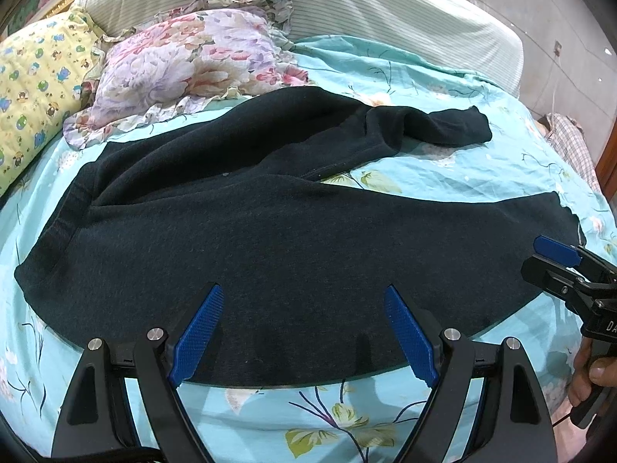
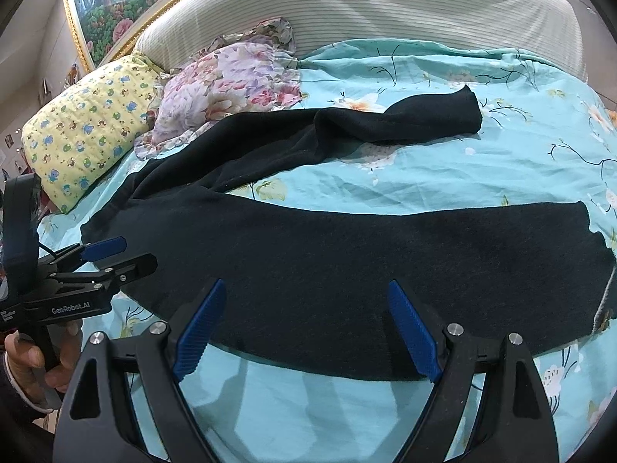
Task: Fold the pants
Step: 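Position both grippers over the waistband of the dark pants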
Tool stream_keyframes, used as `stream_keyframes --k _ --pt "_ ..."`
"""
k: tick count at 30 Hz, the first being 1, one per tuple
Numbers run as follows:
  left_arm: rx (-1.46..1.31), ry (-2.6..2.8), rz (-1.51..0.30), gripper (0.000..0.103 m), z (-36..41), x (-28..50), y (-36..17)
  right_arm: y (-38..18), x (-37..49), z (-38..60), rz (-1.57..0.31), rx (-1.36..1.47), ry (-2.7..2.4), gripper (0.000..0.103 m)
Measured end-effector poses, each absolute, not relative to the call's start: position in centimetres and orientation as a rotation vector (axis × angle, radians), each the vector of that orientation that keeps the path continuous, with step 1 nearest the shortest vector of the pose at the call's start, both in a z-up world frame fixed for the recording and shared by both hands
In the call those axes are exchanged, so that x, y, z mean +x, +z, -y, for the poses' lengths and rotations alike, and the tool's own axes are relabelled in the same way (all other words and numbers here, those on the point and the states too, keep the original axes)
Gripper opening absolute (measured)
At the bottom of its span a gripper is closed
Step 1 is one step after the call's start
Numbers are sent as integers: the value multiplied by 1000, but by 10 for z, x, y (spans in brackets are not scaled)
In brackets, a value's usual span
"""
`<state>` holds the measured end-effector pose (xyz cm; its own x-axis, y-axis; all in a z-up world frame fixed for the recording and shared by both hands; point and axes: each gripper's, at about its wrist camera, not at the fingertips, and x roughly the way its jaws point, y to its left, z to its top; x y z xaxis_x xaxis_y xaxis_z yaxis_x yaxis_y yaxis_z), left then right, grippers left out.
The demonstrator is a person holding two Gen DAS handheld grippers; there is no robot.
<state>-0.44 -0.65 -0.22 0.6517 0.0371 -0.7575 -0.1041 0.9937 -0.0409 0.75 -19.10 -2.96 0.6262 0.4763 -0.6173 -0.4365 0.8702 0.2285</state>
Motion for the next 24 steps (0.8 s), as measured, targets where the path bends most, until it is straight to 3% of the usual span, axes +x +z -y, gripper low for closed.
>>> stream_keyframes --k 24 --pt "-87 69 -869 86 9 -1 -7 -31 7 191 -729 66 527 86"
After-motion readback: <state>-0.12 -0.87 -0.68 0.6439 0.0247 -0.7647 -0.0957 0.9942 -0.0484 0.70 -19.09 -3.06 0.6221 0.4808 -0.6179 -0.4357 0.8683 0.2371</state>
